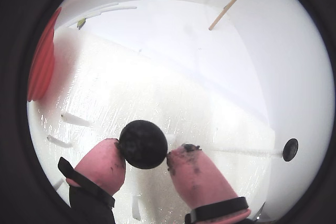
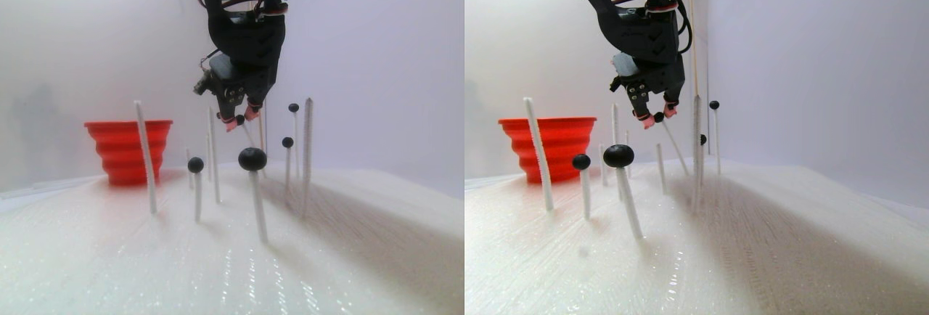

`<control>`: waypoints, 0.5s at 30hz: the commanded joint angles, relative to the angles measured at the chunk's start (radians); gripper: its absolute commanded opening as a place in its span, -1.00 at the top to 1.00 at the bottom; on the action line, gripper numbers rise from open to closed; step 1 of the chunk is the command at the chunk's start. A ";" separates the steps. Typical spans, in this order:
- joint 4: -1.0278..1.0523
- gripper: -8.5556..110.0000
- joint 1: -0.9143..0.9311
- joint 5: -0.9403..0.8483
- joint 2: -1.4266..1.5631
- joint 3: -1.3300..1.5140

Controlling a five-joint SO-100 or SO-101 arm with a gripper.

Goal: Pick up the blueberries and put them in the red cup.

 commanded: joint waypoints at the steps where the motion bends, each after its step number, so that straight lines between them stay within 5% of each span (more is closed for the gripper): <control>1: -0.037 0.61 -0.012 0.014 0.023 -0.084; 15: -0.041 0.64 -0.025 0.029 0.044 -0.067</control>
